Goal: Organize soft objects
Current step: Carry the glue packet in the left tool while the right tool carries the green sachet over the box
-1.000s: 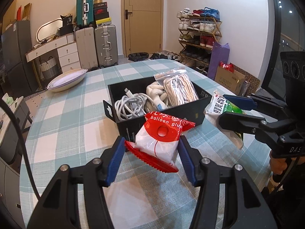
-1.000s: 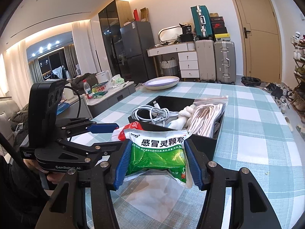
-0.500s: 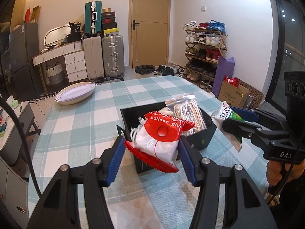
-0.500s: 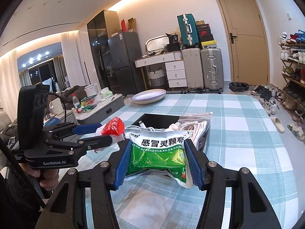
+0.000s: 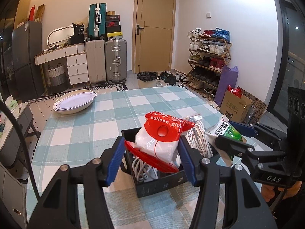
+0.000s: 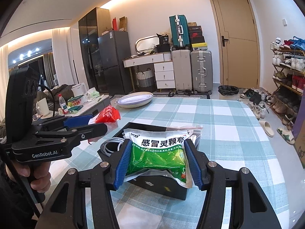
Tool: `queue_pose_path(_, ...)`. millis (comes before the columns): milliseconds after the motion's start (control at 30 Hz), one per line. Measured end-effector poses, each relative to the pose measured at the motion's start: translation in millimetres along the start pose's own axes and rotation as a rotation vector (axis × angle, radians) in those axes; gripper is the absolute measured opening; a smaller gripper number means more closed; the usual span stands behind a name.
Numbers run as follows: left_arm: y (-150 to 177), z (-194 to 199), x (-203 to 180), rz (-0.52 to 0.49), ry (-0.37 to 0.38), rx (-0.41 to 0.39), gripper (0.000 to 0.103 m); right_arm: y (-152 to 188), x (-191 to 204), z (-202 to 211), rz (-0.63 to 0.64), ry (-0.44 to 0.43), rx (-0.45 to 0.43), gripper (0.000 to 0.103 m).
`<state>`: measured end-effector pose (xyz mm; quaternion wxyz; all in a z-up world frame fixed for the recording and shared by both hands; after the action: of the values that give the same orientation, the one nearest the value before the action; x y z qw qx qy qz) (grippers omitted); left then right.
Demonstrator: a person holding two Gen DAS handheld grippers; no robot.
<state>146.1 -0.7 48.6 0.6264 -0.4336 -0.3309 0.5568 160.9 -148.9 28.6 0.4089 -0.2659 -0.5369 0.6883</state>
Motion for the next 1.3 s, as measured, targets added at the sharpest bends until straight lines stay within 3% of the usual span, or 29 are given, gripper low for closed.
queue_pose_path(600,-1.5,-48.5,-3.1,0.007,0.003,0.057,0.056,10.3,-2.6,-49.2,0.118,0.028,0.094,0.057)
queue_pose_path(967,0.1,-76.1,-6.6,-0.018,0.004,0.092,0.056,18.1,2.8,-70.0,0.216,0.009,0.136,0.056)
queue_pose_path(1300,9.7,-95.5,-7.9,-0.03,0.001,0.138,0.056,20.6,-0.9,-84.6,0.226,-0.03,0.181,0.056)
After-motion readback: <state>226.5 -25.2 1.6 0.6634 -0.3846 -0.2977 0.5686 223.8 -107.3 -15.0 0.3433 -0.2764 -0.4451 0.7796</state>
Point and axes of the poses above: each gripper's, at about its wrist camera, not at the fingertips, and z roughly against the way its jaws point, x to its left, y to its underside, the point moved 3 cm from there along -z, roughly the way its jaws point, and after that the axes turned 8 degrees about -x, right-handed, at the moved point
